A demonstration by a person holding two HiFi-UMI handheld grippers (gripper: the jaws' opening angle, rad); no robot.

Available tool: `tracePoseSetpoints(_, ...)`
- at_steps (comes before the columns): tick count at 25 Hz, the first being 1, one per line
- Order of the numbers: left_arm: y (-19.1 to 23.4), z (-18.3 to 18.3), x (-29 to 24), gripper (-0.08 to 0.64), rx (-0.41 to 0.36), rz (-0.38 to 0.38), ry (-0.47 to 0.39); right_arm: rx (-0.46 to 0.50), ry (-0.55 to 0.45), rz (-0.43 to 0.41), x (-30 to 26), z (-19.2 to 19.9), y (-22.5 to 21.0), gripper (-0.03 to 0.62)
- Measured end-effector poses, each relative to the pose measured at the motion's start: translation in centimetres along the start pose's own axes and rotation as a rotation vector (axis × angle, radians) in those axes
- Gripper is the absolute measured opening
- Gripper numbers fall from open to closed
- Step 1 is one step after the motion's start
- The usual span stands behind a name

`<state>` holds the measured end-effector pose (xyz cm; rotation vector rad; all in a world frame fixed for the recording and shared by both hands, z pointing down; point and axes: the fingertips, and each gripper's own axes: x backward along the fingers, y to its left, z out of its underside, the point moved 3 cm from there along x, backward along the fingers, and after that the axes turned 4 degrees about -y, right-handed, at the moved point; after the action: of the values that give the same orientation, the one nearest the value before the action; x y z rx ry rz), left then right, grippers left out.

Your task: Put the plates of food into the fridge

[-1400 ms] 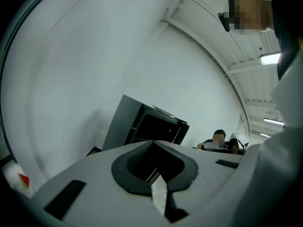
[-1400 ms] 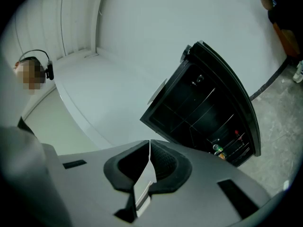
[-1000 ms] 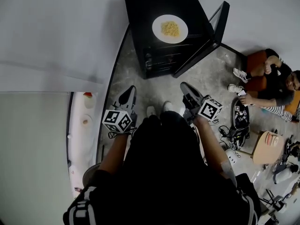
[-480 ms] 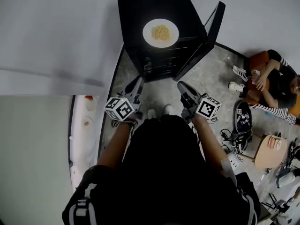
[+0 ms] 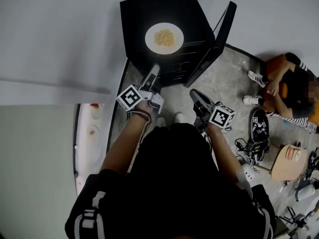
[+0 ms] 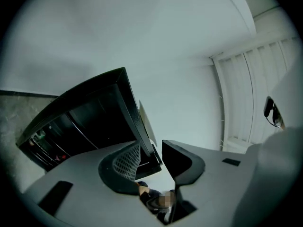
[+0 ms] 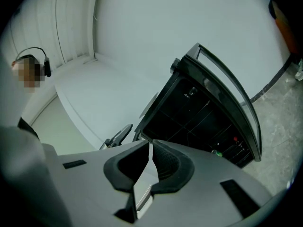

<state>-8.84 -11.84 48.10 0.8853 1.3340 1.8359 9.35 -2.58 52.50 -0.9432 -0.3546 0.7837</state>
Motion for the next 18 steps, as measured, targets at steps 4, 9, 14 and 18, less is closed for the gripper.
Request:
tracePoseSetpoints(4,0.0,-0.6,-1.5,0.152,0.007,0.012,-0.022,-0.015,0.003,-0.002,0.0,-0.1,-0.2,0.025)
tracePoseSetpoints(9,-0.4,-1.3,-3.9,0.163,0.017,0.042,-0.029,-0.029,0.003,0.004,0.0,-0.3,-0.6,0.025)
tracePoseSetpoints(14,0.4,-1.6,-5.4,0.164,0.045,0.032,-0.042,-0.026,-0.001,0.007,0.3,-0.8,-1.2,0.025)
tracePoseSetpoints(18,1.8,-2.1,-5.7,0.166,0.012,-0.039,-0.042,-0.028,-0.008,0.016,0.6,-1.3,-1.5,0.026)
